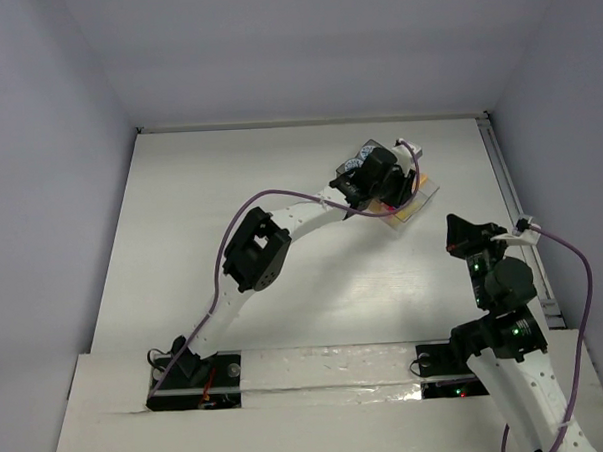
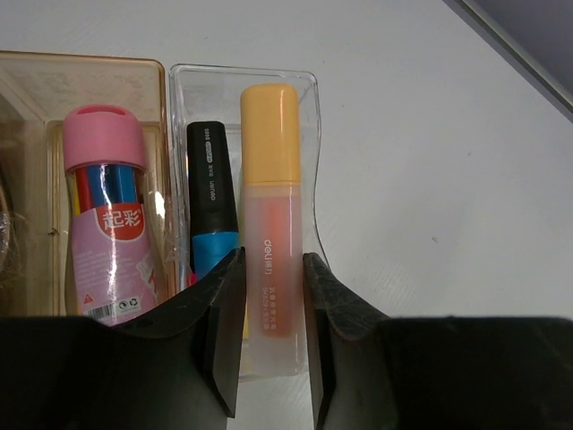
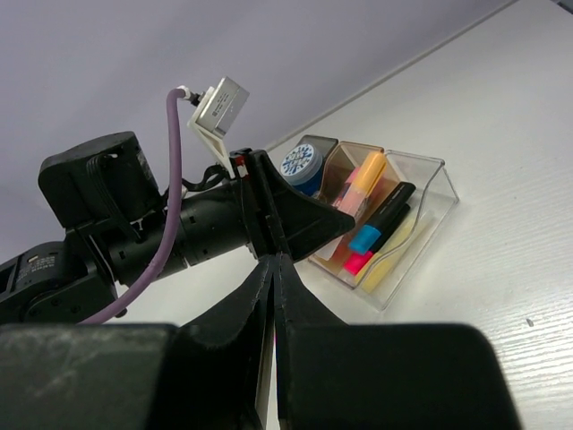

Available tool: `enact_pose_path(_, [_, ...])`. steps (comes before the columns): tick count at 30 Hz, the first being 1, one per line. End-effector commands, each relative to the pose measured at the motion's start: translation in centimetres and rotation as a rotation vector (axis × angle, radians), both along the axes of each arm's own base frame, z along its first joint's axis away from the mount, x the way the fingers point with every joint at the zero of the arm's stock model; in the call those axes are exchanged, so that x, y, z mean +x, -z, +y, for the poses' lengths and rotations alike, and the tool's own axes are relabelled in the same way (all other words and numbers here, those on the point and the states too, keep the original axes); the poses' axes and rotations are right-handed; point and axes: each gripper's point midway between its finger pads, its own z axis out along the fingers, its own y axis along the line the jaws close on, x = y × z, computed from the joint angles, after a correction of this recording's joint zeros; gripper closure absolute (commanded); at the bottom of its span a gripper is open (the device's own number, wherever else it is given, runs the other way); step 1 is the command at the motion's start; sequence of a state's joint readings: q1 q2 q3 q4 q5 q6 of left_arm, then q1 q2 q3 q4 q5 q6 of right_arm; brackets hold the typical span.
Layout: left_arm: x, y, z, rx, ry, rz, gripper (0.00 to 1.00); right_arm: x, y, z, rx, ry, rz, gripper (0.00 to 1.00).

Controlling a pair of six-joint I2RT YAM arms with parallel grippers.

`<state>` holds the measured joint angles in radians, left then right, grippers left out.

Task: Sort the stationery into containers
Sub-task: Place the pen in the storage box, then reset both arms

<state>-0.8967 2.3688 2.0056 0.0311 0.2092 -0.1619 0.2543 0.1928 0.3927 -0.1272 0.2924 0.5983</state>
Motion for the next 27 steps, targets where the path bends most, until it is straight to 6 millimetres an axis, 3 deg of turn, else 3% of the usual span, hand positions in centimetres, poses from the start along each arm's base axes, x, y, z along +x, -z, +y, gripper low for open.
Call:
enact_pose_path(1, [0.4,-2.6,-0.6,-0.039,0.006,-0.049,0.73,0.1,-0.8,-0.5,-0.001,0.022,-0.025,0.92])
enact_pose_path(4, [0.6,-3.4,-0.2,-0.046,-0.015,-0.065,0.58,-0.3,-1.2,-0.7,0.000,0.029,-0.033,0.92])
enact_pose_path(9, [0.7,-6.8,0.4,-0.098,-0.046,-0.117,0.37,-0.9,-3.1,-0.7,0.006,0.023,-0.071,0.91])
enact_pose_path(13, [0.8,-9.7,1.3,-0.128,-0.077,-0.152,0.31,-1.1,-3.8,-0.6,0.013,0.018,-0.072,0.90])
enact_pose_path(16, [-0.1,-14.0,3.0,-0.201,-0.104,-0.198,0.31,-1.3,-4.5,-0.6,0.018,0.013,-0.081,0.89])
enact_pose_path(17, [-0.9,-18.6,4.0,-0.283,-0.111,-0.250,0.31,-1.4,-4.8,-0.7,0.015,0.015,-0.085,0.89])
enact_pose_path(18, [-1.6,-18.2,5.0,-0.284,-0.123,-0.236,0.31,-1.5,-5.2,-0.7,0.013,0.014,-0.091,0.89])
enact_pose_path(19, [-1.9,-19.3,6.1,-0.310,-0.149,-0.250,0.31,-1.7,-6.3,-0.8,0.003,0.016,-0.108,0.89])
enact_pose_path(20, [-3.2,-24.8,8.2,-0.418,-0.173,-0.316,0.30,-1.9,-6.9,-0.9,-0.004,0.020,-0.115,0.89])
enact_pose_path(21, [-3.9,-23.4,9.8,-0.405,-0.204,-0.304,0.29,-2.0,-7.3,-1.0,-0.013,0.024,-0.113,0.86])
enact_pose_path(22, [-3.7,-24.3,11.9,-0.434,-0.290,-0.323,0.28,-2.0,-7.9,-1.2,-0.037,0.030,-0.111,0.84])
enact_pose_path(23, [-4.4,-26.8,13.8,-0.512,-0.330,-0.367,0.27,-2.7,-9.8,-1.4,-0.044,0.035,-0.146,0.80])
enact_pose_path(24, [-6.3,-27.7,17.2,-0.550,-0.368,-0.385,0.21,-2.9,-10.4,-1.7,-0.057,0.043,-0.145,0.74])
enact_pose_path(25, [-7.0,-28.2,19.2,-0.588,-0.417,-0.392,0.16,-3.2,-11.2,-1.9,-0.068,0.052,-0.148,0.69])
enact_pose_path(26, [-8.7,-32.2,23.4,-0.705,-0.496,-0.441,0.07,-3.3,-11.8,-2.1,-0.087,0.060,-0.146,0.64])
enact_pose_path(27, [-9.2,-30.3,24.9,-0.688,-0.530,-0.429,0.01,-4.2,-13.4,-2.5,-0.086,0.073,-0.165,0.53])
